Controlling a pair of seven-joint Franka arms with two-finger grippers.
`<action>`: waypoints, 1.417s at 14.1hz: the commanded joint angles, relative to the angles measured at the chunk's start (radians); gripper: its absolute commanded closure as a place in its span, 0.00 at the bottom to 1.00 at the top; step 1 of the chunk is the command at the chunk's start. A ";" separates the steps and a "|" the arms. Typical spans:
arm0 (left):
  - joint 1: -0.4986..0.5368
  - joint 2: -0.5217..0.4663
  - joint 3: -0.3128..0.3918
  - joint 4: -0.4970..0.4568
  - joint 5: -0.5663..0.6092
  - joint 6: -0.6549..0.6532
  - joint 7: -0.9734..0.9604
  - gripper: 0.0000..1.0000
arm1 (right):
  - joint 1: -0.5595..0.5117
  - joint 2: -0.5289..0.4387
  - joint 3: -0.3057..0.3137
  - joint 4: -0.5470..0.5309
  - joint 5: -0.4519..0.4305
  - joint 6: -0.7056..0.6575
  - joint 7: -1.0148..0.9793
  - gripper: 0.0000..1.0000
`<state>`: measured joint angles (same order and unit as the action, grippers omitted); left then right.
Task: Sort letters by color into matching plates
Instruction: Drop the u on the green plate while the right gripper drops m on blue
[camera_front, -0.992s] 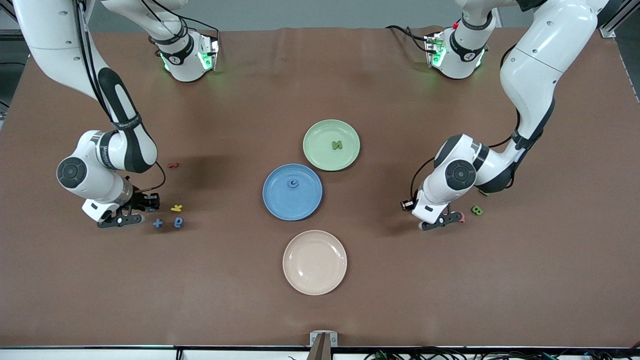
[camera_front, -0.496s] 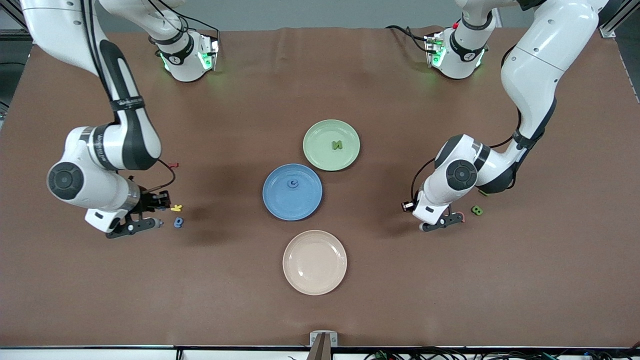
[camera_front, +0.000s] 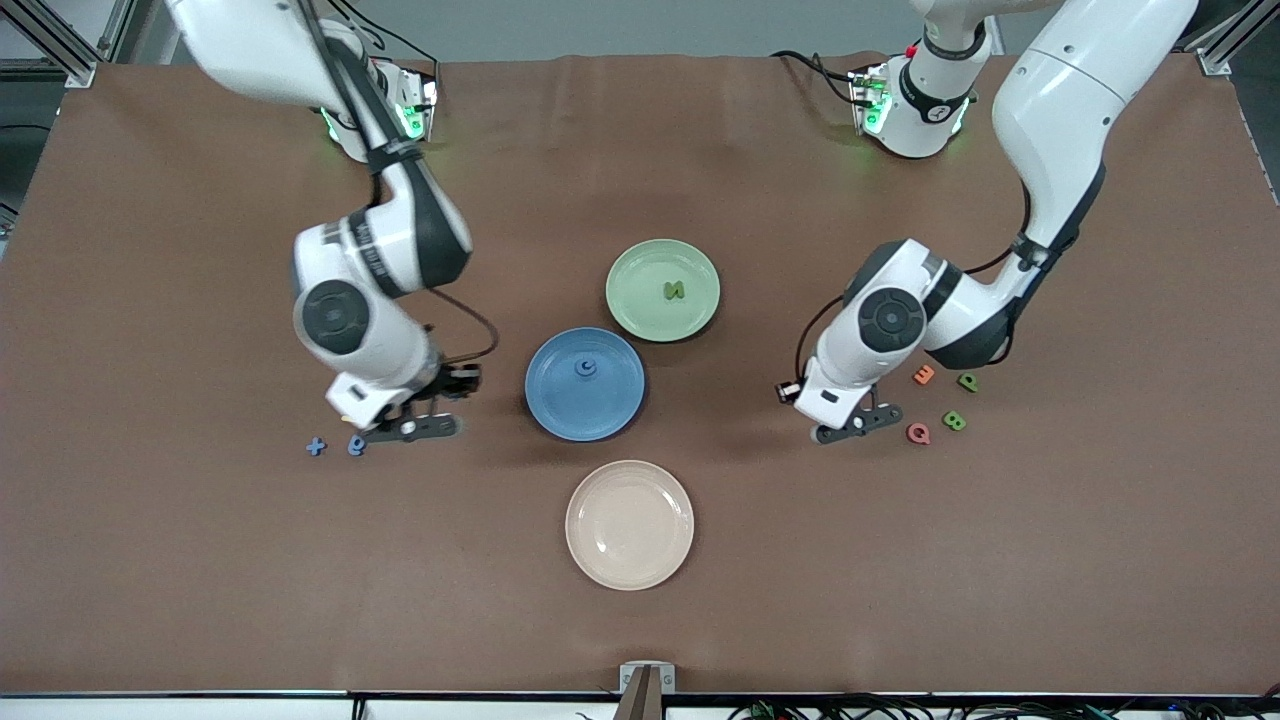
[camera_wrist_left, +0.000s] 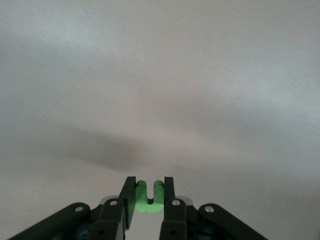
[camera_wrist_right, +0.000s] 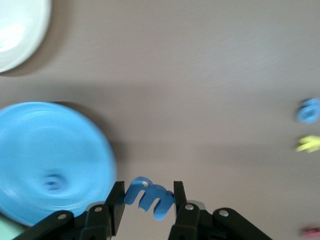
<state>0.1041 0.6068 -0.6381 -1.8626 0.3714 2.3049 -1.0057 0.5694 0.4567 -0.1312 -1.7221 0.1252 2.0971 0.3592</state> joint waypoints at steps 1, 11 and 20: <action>0.008 -0.016 -0.054 -0.015 0.011 -0.013 -0.095 1.00 | 0.084 0.112 -0.011 0.114 0.068 -0.003 0.156 0.72; -0.086 0.014 -0.150 -0.026 0.012 -0.004 -0.391 1.00 | 0.191 0.310 -0.010 0.255 0.096 0.156 0.284 0.72; -0.193 0.073 -0.149 -0.078 0.011 0.087 -0.560 0.87 | 0.213 0.362 -0.010 0.289 0.096 0.193 0.279 0.62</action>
<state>-0.0790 0.6775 -0.7823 -1.9288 0.3714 2.3732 -1.5340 0.7742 0.8006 -0.1310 -1.4607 0.2009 2.2902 0.6328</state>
